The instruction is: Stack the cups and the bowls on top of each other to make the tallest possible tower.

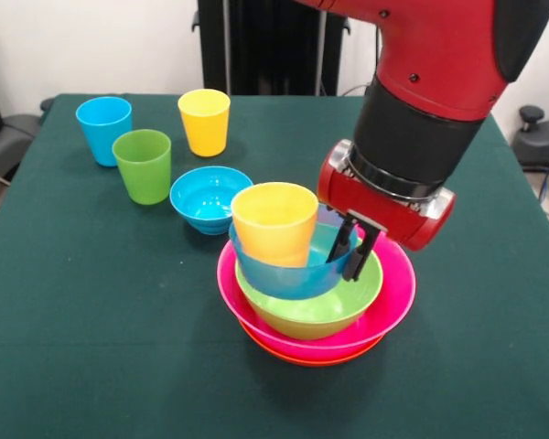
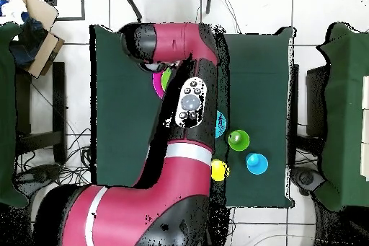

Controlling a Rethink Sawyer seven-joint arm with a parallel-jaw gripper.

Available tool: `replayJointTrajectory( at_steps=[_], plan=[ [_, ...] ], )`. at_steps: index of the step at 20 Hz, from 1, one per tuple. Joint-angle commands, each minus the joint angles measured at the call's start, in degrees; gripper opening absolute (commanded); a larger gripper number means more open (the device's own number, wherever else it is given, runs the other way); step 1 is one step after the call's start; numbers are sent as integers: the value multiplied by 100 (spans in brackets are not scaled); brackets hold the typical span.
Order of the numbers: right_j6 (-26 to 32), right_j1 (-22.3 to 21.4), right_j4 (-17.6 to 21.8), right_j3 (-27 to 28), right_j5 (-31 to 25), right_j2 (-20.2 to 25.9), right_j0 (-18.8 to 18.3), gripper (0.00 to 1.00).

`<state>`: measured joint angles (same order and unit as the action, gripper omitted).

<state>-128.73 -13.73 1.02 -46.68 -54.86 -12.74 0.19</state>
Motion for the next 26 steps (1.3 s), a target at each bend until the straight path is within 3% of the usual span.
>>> replayJointTrajectory(
  at_steps=[1, 13, 26],
  plan=[
    [1337, -77, 488, -919, 476, 685, -187, 0],
    [1183, -144, 435, -1314, 899, 1071, -241, 0],
    [1086, -194, 484, -1403, 859, 1299, -281, 0]
  ],
)
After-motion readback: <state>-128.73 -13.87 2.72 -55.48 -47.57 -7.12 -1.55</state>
